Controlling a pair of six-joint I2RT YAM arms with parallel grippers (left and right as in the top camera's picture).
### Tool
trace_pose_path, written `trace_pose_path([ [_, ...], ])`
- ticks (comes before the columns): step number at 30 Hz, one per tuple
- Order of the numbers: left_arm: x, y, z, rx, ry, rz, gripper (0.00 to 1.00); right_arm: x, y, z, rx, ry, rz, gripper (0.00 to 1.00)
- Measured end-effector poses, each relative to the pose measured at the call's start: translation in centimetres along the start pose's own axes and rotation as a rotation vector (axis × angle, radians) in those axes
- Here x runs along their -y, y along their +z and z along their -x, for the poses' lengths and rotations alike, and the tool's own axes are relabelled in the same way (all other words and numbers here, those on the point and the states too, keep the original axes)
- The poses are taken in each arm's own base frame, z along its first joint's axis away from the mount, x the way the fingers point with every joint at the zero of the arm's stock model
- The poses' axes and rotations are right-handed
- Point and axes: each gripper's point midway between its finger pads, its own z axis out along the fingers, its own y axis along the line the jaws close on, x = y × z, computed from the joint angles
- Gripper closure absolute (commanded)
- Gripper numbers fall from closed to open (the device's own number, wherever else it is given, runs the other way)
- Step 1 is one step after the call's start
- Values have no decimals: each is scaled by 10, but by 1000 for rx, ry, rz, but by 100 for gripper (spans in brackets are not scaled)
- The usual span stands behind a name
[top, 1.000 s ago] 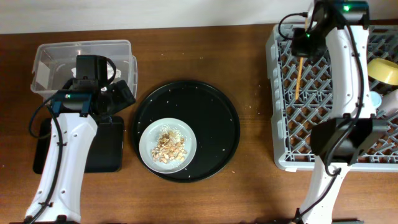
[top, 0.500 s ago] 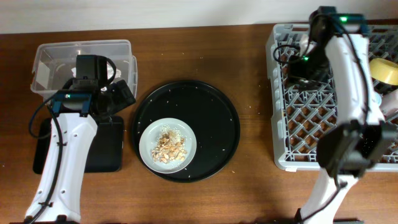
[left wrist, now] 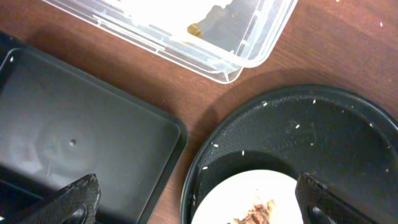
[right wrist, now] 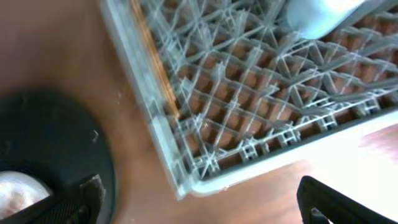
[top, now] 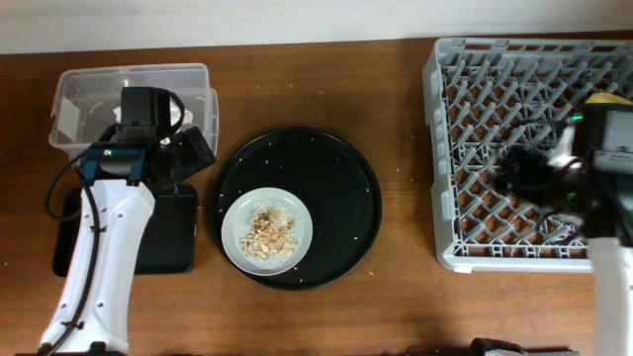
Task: Sort waste into correct bins and load items into the dishwasher rack
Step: 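Grasp the white plate of food scraps with the left gripper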
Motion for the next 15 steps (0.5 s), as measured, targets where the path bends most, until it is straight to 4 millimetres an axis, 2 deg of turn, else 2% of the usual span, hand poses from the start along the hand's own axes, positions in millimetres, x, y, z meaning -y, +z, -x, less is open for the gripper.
trace_pose_path([
  [1, 0, 0, 0, 1, 0, 0, 1, 47, 4, 15, 25, 150, -96, 2],
  [3, 0, 0, 0, 0, 0, 0, 1, 116, 19, 17, -29, 385, -192, 2],
  [5, 1, 0, 2, 7, -2, -5, 0, 128, 28, 16, -62, 425, -205, 2],
  [6, 7, 0, 5, 19, -7, -32, 0, 132, 40, 14, -101, 437, -209, 2],
  [8, 18, -1, 0, -11, -8, -96, 1, 135, 60, 11, -170, 447, -210, 2],
  [10, 37, -6, -23, -129, -7, -219, 0, 138, 77, 7, -230, 453, -216, 2],
  [12, 71, -18, -45, -220, 54, -384, 1, 140, 89, 3, -271, 457, -221, 2],
  [13, 93, -28, -61, -252, 148, -456, 1, 141, 95, 1, -292, 460, -223, 2],
  [15, 126, -39, -90, -264, 305, -506, 1, 143, 104, -2, -328, 465, -227, 2],
])
